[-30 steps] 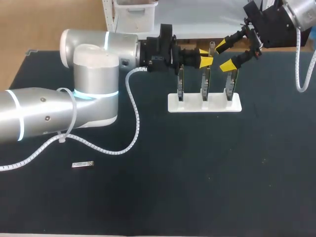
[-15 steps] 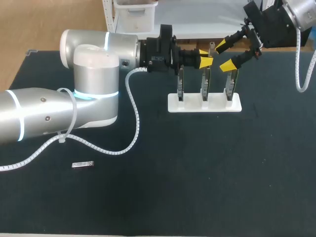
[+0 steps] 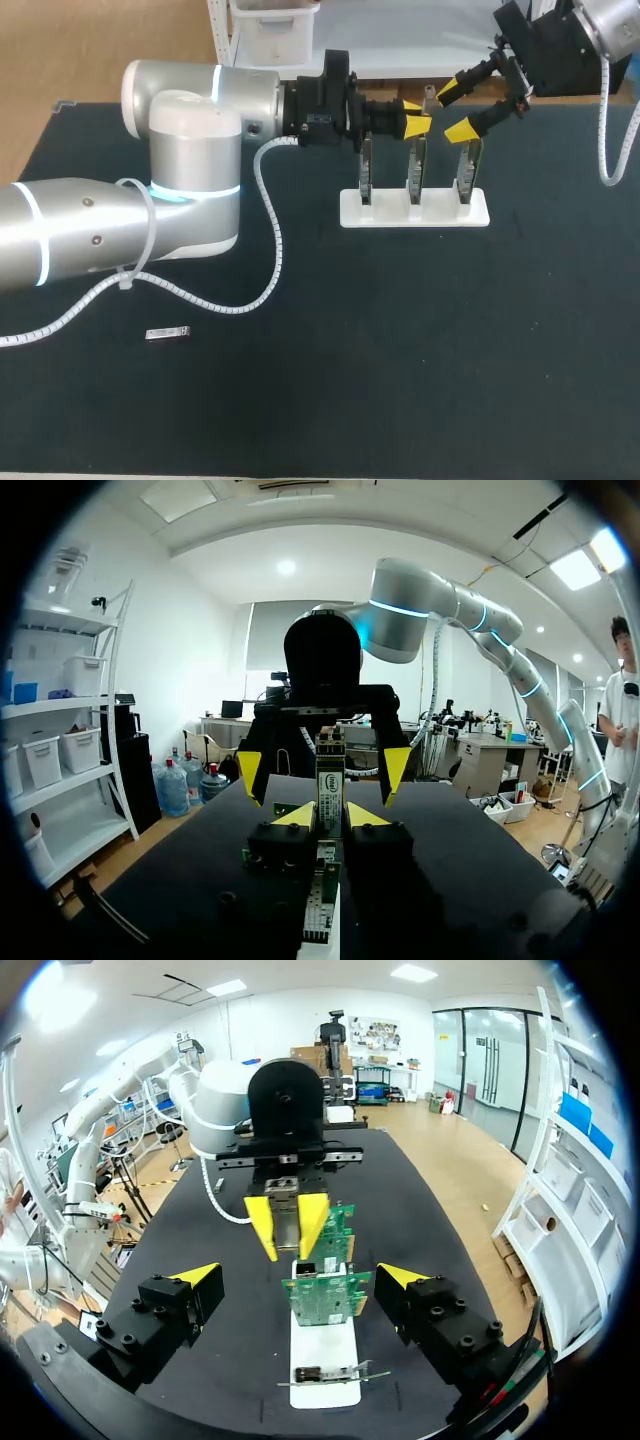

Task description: Pick up the optical module with the left hand, and insert it into the network port with the right hand.

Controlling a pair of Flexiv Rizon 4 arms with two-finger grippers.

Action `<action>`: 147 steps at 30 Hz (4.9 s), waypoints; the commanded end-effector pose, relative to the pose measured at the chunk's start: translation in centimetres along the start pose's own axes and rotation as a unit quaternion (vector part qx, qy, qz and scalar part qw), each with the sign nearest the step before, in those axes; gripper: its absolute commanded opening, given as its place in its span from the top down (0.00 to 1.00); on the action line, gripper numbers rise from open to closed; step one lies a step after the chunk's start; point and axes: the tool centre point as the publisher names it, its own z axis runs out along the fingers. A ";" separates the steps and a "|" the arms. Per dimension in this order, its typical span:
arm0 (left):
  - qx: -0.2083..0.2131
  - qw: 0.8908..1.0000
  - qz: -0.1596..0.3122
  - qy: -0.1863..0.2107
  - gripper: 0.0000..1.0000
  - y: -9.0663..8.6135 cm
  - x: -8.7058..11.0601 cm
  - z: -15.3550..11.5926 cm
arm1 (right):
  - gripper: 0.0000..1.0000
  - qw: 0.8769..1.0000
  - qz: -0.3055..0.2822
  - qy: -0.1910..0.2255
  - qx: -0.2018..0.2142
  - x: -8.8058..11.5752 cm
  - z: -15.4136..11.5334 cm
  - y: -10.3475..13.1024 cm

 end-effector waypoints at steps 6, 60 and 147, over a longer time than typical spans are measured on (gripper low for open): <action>-0.001 1.000 0.000 0.000 1.00 0.0 0.0 0.1 | 0.00 0.999 -0.017 -0.016 0.028 -1.7 -0.8 0.8; -0.001 1.000 0.000 0.000 1.00 0.0 0.0 0.1 | 0.00 1.000 -0.016 -0.022 0.001 -4.6 0.3 1.4; 0.002 0.975 0.012 0.221 0.00 0.6 2.7 -2.6 | 1.00 1.000 -0.011 -0.024 0.007 -3.8 0.2 1.5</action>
